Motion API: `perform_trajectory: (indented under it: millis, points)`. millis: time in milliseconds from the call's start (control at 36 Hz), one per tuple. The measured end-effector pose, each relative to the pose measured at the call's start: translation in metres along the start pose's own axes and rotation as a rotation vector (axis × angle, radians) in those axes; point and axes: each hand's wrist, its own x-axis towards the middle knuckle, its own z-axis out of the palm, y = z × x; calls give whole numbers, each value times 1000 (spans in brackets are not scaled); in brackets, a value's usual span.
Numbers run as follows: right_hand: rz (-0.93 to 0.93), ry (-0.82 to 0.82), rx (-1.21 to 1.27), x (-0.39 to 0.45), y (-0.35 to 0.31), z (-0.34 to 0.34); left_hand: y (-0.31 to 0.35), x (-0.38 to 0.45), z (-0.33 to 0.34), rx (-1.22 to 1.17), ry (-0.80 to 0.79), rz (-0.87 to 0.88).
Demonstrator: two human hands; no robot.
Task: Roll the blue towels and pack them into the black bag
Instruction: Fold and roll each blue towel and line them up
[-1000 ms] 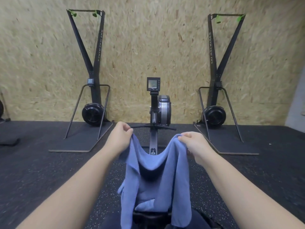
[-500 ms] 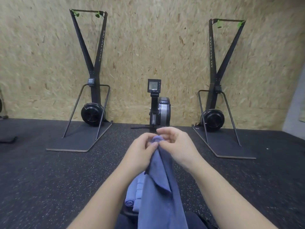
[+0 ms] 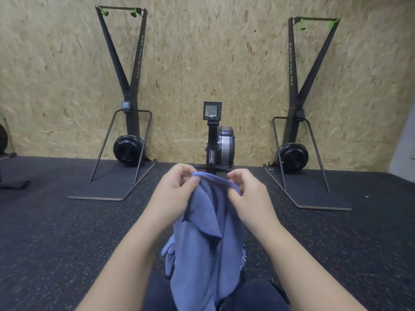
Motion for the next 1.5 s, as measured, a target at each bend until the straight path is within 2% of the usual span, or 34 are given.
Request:
perform_trajectory:
  millis: [278, 444, 556, 722, 917, 1056, 1194, 1361, 1500]
  points:
    - [178, 49, 19, -10, 28, -11, -1, -5, -35, -134, 197, -44]
    - [148, -20, 83, -15, 9, -5, -17, -8, -29, -103, 284, -142]
    - [185, -71, 207, -11, -5, 5, -25, -13, -23, 9, 234, -166]
    - [219, -149, 214, -13, -9, 20, -21, -25, -11, 93, 47, -148]
    - [162, -224, 335, -24, -21, 18, -13, -34, 11, 164, -143, -113]
    - [109, -227, 296, -28, -22, 5, -9, -36, 16, 203, -104, -112]
    - [131, -135, 197, -28, -14, -3, -7, -33, 18, 270, -119, -141]
    - [161, -73, 66, -29, -1, -16, -10, -30, 16, 145, -4, -199]
    - [180, -43, 133, -30, 2, -19, -7, -32, 15, 24, 63, -232]
